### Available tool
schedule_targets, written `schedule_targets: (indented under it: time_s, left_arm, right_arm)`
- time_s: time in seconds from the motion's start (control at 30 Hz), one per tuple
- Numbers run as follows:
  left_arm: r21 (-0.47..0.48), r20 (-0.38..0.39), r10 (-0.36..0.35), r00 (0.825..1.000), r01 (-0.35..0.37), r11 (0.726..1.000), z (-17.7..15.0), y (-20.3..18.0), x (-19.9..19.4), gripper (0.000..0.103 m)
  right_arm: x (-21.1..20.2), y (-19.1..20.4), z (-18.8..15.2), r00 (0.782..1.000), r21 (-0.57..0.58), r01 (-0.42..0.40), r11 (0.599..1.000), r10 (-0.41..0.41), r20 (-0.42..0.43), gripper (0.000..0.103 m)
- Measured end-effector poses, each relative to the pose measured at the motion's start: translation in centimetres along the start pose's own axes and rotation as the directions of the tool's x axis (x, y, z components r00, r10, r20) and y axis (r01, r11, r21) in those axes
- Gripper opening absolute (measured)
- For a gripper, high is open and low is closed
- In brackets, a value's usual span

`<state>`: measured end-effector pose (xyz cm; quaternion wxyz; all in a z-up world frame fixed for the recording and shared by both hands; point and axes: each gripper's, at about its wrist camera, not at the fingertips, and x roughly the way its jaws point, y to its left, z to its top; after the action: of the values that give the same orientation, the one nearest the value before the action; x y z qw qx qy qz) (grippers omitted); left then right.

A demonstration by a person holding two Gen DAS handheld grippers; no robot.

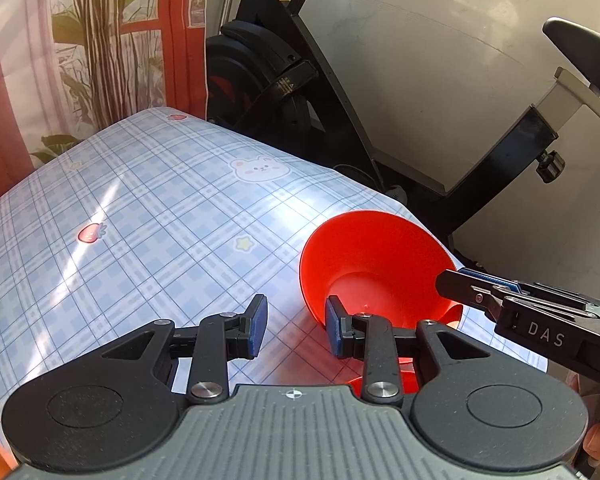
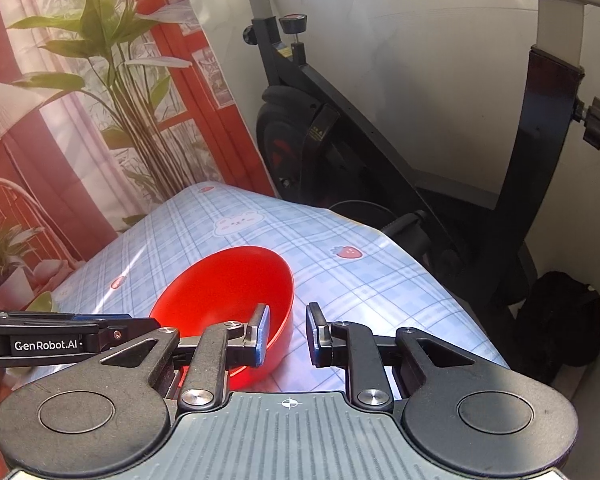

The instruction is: Organize plates and bowls

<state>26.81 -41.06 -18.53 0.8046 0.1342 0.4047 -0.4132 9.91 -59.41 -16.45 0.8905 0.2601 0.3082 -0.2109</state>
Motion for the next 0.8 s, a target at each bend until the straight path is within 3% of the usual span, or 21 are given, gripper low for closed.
schedule_targets:
  time_s: [0.27, 0.37, 0.8]
  left_arm:
    - [-0.007, -0.013, -0.015, 1.000, 0.015, 1.000, -0.3, -0.1, 1.3, 0.033]
    - [0.007, -0.006, -0.034, 0.999, 0.034, 0.999, -0.5, -0.4, 1.3, 0.016]
    - [-0.001, 0.065, -0.016, 0.998, 0.016, 1.000, 0.0, -0.2, -2.1, 0.016]
  right_arm:
    - [0.2, 0.4, -0.1, 1.000, -0.001, 0.001, 1.000, -0.001, 0.015, 0.010]
    - [0.2, 0.5, 0.0, 1.000, 0.004, -0.007, 1.000, 0.007, 0.018, 0.008]
    - [-2.2, 2.9, 1.4, 0.997, -0.025, -0.018, 1.000, 0.020, 0.070, 0.008]
